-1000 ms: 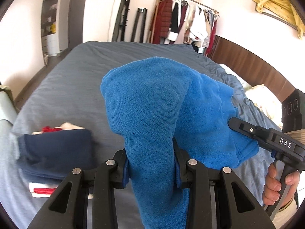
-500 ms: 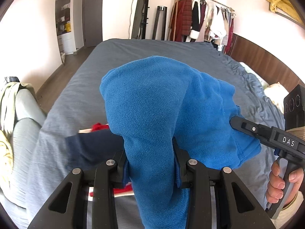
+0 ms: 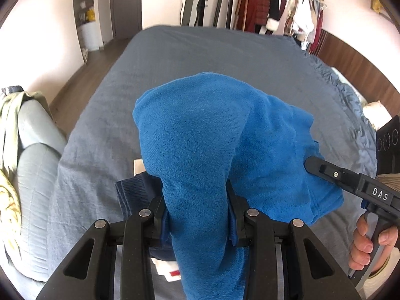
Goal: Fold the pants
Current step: 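Lift and carry the bundle with both tools onto the navy clothes stack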
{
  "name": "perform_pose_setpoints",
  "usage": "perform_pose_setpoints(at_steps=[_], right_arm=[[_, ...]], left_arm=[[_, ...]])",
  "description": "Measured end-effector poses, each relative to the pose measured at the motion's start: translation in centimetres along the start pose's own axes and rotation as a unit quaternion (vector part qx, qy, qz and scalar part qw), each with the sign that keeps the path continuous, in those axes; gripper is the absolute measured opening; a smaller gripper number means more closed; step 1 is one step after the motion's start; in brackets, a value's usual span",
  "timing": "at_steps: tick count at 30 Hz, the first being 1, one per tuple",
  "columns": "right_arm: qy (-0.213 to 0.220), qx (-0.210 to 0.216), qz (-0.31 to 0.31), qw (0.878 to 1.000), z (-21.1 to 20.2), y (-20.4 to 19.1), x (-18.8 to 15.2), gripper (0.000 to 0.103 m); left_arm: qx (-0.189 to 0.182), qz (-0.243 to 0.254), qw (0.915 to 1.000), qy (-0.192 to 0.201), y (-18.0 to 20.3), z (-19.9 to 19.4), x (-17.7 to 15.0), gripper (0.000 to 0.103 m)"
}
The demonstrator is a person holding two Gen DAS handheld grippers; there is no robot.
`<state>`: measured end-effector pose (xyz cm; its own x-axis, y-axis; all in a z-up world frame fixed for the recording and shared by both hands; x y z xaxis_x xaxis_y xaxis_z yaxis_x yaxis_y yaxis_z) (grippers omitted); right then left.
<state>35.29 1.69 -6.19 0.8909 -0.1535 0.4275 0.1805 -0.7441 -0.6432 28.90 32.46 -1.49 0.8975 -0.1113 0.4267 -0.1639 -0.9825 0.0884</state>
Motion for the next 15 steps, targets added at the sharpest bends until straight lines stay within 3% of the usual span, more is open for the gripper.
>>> perform_pose_setpoints(at_steps=[6, 11, 15], right_arm=[[-0.026, -0.008, 0.027, 0.999, 3.4, 1.0, -0.7, 0.034], [-0.034, -0.02, 0.028, 0.999, 4.6, 1.3, -0.9, 0.034], [-0.038, -0.03, 0.023, 0.999, 5.0, 1.1, -0.9, 0.034]], left_arm=[[0.002, 0.008, 0.9994, -0.035, -1.4, 3.1, 0.1, 0.036], [-0.004, 0.01, 0.9993, -0.035, -1.8, 4.5, -0.4, 0.038], [0.006, 0.014, 0.9996, -0.025, -2.1, 5.1, -0.9, 0.049]])
Point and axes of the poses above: each gripper's, at about its wrist camera, not at the fingertips, and z roughly the way its jaws point, y to its right, x to its top, the point moved 1 cm from there along z, roughly the way its jaws point, and after that the axes turned 10 degrees about -y, right-handed, at the moved point
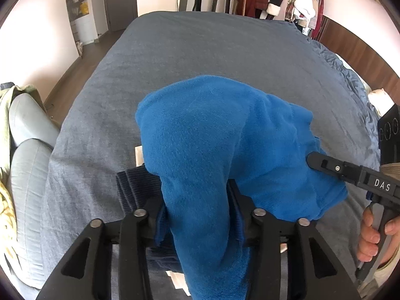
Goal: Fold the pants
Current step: 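Lift and carry the bundle with both tools onto the navy clothes stack, then lower the bundle onto the stack, square it, and open both tools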
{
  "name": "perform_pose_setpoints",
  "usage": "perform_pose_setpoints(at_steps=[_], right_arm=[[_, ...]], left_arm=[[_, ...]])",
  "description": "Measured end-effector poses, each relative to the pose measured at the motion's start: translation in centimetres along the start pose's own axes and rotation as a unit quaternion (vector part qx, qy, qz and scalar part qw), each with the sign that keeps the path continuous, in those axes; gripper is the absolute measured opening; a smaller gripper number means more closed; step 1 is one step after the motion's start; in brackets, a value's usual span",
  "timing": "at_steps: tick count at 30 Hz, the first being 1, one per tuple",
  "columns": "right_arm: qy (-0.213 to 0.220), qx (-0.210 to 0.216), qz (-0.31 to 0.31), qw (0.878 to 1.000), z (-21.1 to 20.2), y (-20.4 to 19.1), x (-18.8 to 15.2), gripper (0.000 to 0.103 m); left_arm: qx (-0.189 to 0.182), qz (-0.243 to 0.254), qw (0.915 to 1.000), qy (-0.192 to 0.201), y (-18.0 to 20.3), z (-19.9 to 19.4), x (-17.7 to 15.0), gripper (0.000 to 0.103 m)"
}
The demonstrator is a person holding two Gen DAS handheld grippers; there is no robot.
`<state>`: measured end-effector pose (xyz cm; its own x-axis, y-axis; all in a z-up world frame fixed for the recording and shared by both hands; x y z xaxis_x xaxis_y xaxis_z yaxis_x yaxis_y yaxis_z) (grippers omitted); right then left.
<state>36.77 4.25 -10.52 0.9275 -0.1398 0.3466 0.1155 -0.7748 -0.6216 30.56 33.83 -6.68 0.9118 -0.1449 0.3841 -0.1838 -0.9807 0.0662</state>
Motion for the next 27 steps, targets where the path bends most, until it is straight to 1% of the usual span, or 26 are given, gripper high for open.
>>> perform_pose_setpoints(at_steps=[1, 3, 5, 6, 8, 13, 15, 17, 20, 22, 23, 25, 27], right_arm=[[-0.002, -0.001, 0.002, 1.0, 0.0, 0.1, 0.0, 0.034], [-0.007, -0.006, 0.007, 1.0, 0.4, 0.1, 0.0, 0.034], [-0.005, -0.025, 0.004, 1.0, 0.4, -0.2, 0.1, 0.035], [-0.003, -0.033, 0.003, 0.999, 0.4, -0.4, 0.3, 0.036], [0.005, -0.068, 0.001, 0.998, -0.1, -0.6, 0.5, 0.036], [0.01, -0.103, -0.022, 0.994, -1.0, -1.4, 0.8, 0.037], [0.003, -0.12, -0.036, 0.992, -1.2, -2.2, 0.7, 0.037], [0.005, -0.128, -0.039, 0.991, -1.7, -2.6, 0.7, 0.037], [0.016, -0.16, -0.045, 0.986, -2.6, -2.9, 0.8, 0.038], [0.029, -0.176, -0.041, 0.983, -3.8, -2.7, 1.1, 0.039], [0.039, -0.171, -0.045, 0.983, -4.7, -3.1, 1.1, 0.039], [0.056, -0.162, -0.065, 0.983, -5.9, -3.8, 1.3, 0.039], [0.071, -0.146, -0.089, 0.983, -7.1, -5.0, 1.7, 0.039]], left_arm=[[0.008, -0.002, 1.0, 0.003, -0.1, 0.1, -0.1, 0.051], [0.017, -0.004, 0.9998, 0.009, -0.4, 0.0, -0.4, 0.062], [0.015, -0.012, 0.9997, 0.016, -0.8, -0.2, -0.8, 0.065], [0.015, -0.017, 0.9996, 0.017, -0.9, -0.3, -1.1, 0.069], [0.018, -0.018, 0.9995, 0.02, -1.2, -0.4, -1.4, 0.072], [0.032, -0.015, 0.9992, 0.021, -1.3, -1.4, -2.3, 0.074], [0.038, -0.016, 0.999, 0.018, -1.4, -2.0, -2.7, 0.078], [0.054, -0.009, 0.9983, 0.02, -1.4, -2.7, -3.1, 0.079], [0.084, 0.006, 0.9962, 0.021, -1.4, -3.8, -4.0, 0.079], [0.105, 0.01, 0.994, 0.03, -0.9, -4.8, -4.3, 0.078], [0.115, 0.014, 0.9925, 0.041, -0.4, -5.5, -4.4, 0.077], [0.118, 0.014, 0.9907, 0.067, 0.3, -6.9, -4.1, 0.077], [0.121, -0.005, 0.9883, 0.092, 0.6, -8.2, -3.4, 0.078]])
Point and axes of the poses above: each gripper's, at about its wrist camera, not at the fingertips, and z roughly the way its jaws point, y to its right, x to its top, the point moved 1 cm from there along z, roughly the way its jaws point, and after that the axes turned 10 degrees about -y, right-handed, at the moved point
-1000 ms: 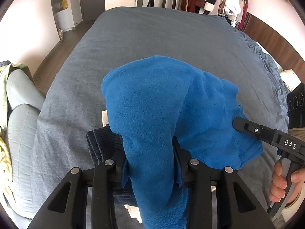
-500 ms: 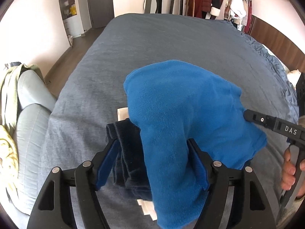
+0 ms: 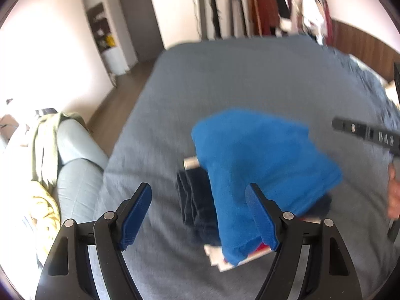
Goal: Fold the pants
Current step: 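Lower the bundle onto the stack, square it, and open both tools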
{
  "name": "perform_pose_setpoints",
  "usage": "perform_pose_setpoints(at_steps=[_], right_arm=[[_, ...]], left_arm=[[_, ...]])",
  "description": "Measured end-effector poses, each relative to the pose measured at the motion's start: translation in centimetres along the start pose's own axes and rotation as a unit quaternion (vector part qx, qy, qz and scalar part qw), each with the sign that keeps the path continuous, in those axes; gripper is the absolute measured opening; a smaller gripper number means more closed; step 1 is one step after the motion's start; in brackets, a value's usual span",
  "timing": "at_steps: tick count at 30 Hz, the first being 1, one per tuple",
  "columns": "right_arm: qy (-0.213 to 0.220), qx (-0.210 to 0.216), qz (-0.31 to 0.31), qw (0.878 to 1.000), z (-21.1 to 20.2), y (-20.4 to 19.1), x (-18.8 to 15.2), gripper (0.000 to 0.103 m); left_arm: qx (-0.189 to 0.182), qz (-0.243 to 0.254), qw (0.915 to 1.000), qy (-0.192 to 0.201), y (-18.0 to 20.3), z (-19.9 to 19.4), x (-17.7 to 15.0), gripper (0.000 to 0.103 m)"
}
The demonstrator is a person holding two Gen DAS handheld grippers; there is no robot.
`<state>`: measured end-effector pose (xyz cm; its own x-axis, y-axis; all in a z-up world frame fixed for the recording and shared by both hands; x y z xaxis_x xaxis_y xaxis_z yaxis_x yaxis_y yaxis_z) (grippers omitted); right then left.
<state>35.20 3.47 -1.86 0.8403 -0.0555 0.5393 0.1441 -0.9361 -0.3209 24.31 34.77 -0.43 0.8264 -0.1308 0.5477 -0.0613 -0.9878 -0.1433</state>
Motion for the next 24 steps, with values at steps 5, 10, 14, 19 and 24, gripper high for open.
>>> perform_pose_setpoints(at_steps=[5, 10, 14, 19, 24], right_arm=[[-0.002, 0.048, -0.008, 0.999, 0.1, -0.9, 2.2, 0.039], [-0.031, 0.054, 0.003, 0.998, 3.5, -1.6, 3.0, 0.039], [-0.049, 0.032, -0.007, 0.998, 6.1, -1.6, 2.2, 0.039], [-0.079, 0.029, 0.017, 0.996, 8.8, 0.4, 1.1, 0.039], [-0.078, 0.014, -0.008, 0.997, 9.3, 0.6, 0.6, 0.039]], left_arm=[[0.015, -0.035, 0.9991, 0.02, 0.1, 1.7, 1.6, 0.078], [0.008, -0.107, 0.994, 0.021, -0.6, 5.4, 1.8, 0.08], [0.01, -0.143, 0.989, 0.034, -1.6, 6.9, 0.6, 0.081], [0.012, -0.125, 0.9915, 0.033, -1.7, 7.8, -0.3, 0.083], [0.015, -0.116, 0.9922, 0.043, -1.7, 8.1, -1.3, 0.087]])
Point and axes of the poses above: each gripper's, at about its wrist camera, not at the fingertips, and z roughly the way its jaws point, y to its right, x to its top, the point moved 1 cm from there along z, roughly the way its jaws point, and after that the axes turned 10 degrees about -y, right-handed, at the moved point
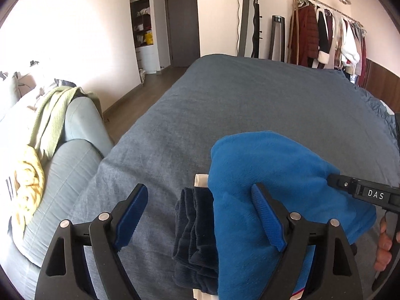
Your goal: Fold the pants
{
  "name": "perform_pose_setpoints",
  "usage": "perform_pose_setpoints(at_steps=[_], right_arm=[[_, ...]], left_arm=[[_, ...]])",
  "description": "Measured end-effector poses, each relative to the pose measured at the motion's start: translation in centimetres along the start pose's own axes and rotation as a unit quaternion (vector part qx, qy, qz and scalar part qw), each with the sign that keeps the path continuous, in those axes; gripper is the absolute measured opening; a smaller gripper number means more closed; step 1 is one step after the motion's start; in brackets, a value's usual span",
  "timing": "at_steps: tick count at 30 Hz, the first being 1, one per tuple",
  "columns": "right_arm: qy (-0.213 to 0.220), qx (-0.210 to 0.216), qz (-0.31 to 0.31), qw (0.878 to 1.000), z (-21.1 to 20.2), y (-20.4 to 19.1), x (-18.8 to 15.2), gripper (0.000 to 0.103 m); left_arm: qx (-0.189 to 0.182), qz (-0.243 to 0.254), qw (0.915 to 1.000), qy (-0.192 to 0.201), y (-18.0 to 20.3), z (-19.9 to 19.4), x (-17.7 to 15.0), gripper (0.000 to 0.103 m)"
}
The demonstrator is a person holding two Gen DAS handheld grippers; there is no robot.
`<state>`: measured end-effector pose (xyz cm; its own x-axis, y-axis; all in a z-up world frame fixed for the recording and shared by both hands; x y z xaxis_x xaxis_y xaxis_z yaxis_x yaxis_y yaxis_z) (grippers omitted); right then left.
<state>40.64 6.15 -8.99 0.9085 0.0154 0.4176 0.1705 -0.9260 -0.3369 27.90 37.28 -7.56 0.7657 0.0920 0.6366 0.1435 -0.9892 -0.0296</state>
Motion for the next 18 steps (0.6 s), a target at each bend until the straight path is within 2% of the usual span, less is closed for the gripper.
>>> perform_pose_setpoints(at_steps=[3, 5, 9, 11, 14, 15, 18], right_arm=[[-0.002, -0.006, -0.008, 1.0, 0.0, 0.3, -0.2, 0.04], [-0.003, -0.011, -0.011, 1.0, 0.0, 0.4, -0.1, 0.044], [0.011, -0.029, -0.024, 0.999, -1.1, 0.0, 0.3, 0.044], [0.032, -0.042, -0.023, 0.998, -2.7, 0.0, 0.0, 0.044], [0.071, -0.025, -0.026, 0.997, -5.6, -0.4, -1.3, 0.044], [0.078, -0.02, -0.037, 0.996, -6.5, -0.8, -1.9, 0.044], [0.073, 0.005, -0.067, 0.995, -7.6, -2.1, -3.9, 0.044]], left_arm=[[-0.017, -0.013, 0.9998, -0.007, -1.0, -0.3, -0.6, 0.088], [-0.011, -0.012, 0.9998, -0.007, -1.0, -0.9, -0.8, 0.088], [0.042, -0.002, 0.9987, 0.028, -0.8, -4.6, -0.8, 0.086], [0.055, 0.005, 0.9975, 0.043, -0.8, -6.1, -1.0, 0.086], [0.062, 0.029, 0.9963, 0.052, -0.1, -7.8, -1.8, 0.086], [0.053, 0.033, 0.9967, 0.051, 0.2, -8.1, -2.1, 0.086], [0.034, 0.03, 0.9984, 0.034, 0.5, -7.7, -2.7, 0.086]])
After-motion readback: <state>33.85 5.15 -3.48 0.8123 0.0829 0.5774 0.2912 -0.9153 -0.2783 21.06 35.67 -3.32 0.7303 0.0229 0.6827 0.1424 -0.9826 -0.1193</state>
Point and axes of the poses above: each gripper's, at about its wrist camera, not at the fingertips, and z roughly the way its jaws point, y to its right, x to its top, the point moved 1 cm from there along z, roughly the way its jaws point, and after that the axes turned 10 degrees about -y, right-handed, at the moved point
